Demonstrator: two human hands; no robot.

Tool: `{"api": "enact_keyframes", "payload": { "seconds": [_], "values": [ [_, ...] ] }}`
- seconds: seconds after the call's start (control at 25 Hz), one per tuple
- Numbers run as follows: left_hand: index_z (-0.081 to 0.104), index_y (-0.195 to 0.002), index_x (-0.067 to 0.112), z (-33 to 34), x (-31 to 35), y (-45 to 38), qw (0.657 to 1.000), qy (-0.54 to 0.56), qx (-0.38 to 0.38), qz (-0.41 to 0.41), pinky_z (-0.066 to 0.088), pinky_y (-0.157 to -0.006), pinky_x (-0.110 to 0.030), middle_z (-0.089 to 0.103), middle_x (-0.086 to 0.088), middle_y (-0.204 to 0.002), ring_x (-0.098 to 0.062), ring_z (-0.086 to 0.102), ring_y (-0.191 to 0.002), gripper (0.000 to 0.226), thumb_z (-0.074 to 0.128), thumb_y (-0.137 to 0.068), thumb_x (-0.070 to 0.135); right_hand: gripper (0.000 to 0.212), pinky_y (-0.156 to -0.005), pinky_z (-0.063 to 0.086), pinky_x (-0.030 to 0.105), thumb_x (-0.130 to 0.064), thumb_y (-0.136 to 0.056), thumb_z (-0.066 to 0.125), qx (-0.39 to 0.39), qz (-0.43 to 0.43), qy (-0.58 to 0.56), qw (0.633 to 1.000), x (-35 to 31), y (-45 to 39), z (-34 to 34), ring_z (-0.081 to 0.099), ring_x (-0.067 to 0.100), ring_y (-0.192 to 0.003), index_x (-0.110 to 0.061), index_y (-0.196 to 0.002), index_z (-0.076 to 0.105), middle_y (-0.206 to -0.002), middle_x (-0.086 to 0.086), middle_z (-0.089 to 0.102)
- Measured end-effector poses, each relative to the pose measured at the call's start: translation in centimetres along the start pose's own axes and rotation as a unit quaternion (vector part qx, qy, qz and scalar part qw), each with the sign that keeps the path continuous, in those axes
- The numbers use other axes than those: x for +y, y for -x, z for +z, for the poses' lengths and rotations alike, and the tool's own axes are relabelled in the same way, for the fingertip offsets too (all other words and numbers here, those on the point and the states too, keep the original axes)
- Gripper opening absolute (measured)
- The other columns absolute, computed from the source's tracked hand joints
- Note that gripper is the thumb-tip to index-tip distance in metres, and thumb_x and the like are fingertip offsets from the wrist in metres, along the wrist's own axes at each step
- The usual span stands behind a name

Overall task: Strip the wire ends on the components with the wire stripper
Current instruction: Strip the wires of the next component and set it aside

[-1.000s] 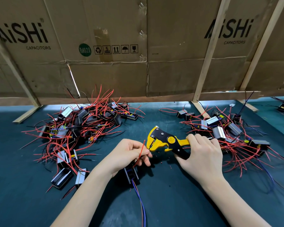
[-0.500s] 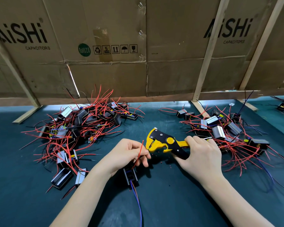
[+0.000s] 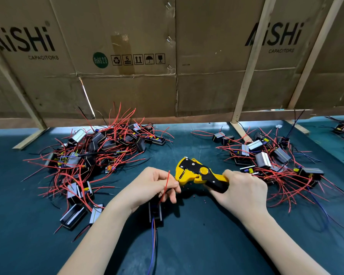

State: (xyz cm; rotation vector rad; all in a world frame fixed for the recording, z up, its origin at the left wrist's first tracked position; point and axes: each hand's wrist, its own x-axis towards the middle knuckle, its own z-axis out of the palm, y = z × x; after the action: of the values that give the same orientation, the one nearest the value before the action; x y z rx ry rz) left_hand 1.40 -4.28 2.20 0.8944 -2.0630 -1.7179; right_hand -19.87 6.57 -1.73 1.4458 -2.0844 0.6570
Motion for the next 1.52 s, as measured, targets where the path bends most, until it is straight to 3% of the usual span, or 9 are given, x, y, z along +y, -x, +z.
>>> {"api": "enact_keyframes", "payload": {
  "seconds": [0.48,0.64,0.84,1.0,1.16,1.32,1.52],
  "values": [
    [0.066,-0.07,0.003,-0.1,0.2,0.0,1.0,-0.017,0.014,0.016,0.038,-0.046,-0.017,0.066,-0.013,-0.056,-0.014,0.045,-0.041,0.019,0.059,-0.087,0.007,0.049,-0.051,0.024,0.027,-0.065,-0.065,0.075,-0.072,0.03,0.022,0.997,-0.9,-0.2,-0.4,0.064,0.029,-0.063,-0.019,-0.06,0.06,-0.059,-0.001,0.062],
    [0.063,-0.06,0.011,-0.2,0.1,-0.1,0.998,-0.059,0.014,0.013,0.029,-0.043,-0.018,0.053,-0.005,-0.044,-0.011,0.038,-0.039,0.025,0.056,-0.084,0.012,0.051,-0.05,0.025,0.027,-0.064,-0.061,0.078,-0.073,0.024,0.003,0.997,-0.8,-0.1,-0.3,0.063,0.029,-0.058,-0.018,-0.057,0.057,-0.055,0.0,0.06],
    [0.059,-0.056,0.015,-0.5,0.2,0.4,0.998,-0.059,0.023,0.008,0.025,-0.045,-0.023,0.047,-0.016,-0.056,-0.013,0.037,-0.042,0.021,0.053,-0.074,0.023,0.055,-0.052,0.026,0.027,-0.072,-0.064,0.07,-0.069,0.079,0.01,0.994,1.0,-0.6,-0.5,0.063,0.028,-0.063,-0.02,-0.06,0.055,-0.058,-0.004,0.059],
    [0.063,-0.07,0.014,-0.4,0.0,0.1,0.997,-0.054,0.05,-0.002,0.024,-0.04,-0.02,0.046,-0.003,-0.041,-0.013,0.031,-0.037,0.027,0.058,-0.094,0.024,0.056,-0.052,0.029,0.026,-0.073,-0.063,0.068,-0.056,0.066,-0.027,0.996,0.9,-0.4,-0.3,0.058,0.029,-0.057,-0.021,-0.059,0.048,-0.056,-0.005,0.054],
    [0.065,-0.072,0.012,-0.1,-0.1,-0.2,0.996,-0.03,0.081,0.02,0.026,-0.042,-0.019,0.058,-0.005,-0.055,-0.011,0.034,-0.037,0.025,0.055,-0.095,0.01,0.055,-0.053,0.033,0.028,-0.073,-0.064,0.068,-0.062,0.067,-0.039,0.995,1.1,-0.5,-0.1,0.059,0.03,-0.059,-0.021,-0.061,0.049,-0.059,-0.006,0.054],
    [0.065,-0.061,0.014,0.0,-0.6,-0.8,0.992,-0.022,0.127,0.017,0.021,-0.046,-0.02,0.037,0.004,-0.049,-0.01,0.027,-0.047,0.033,0.055,-0.091,0.005,0.055,-0.052,0.03,0.027,-0.074,-0.064,0.066,-0.065,0.075,-0.034,0.994,1.3,-0.4,-0.1,0.059,0.027,-0.06,-0.022,-0.061,0.049,-0.058,-0.008,0.052],
    [0.063,-0.055,0.018,0.0,-0.9,-0.9,0.986,-0.026,0.164,0.02,0.019,-0.044,-0.021,0.026,0.005,-0.045,-0.01,0.02,-0.042,0.031,0.057,-0.085,0.014,0.056,-0.052,0.027,0.026,-0.075,-0.065,0.063,-0.071,0.069,-0.046,0.994,1.0,-0.4,-0.2,0.056,0.024,-0.058,-0.022,-0.06,0.047,-0.055,-0.009,0.047]
  ]
}}
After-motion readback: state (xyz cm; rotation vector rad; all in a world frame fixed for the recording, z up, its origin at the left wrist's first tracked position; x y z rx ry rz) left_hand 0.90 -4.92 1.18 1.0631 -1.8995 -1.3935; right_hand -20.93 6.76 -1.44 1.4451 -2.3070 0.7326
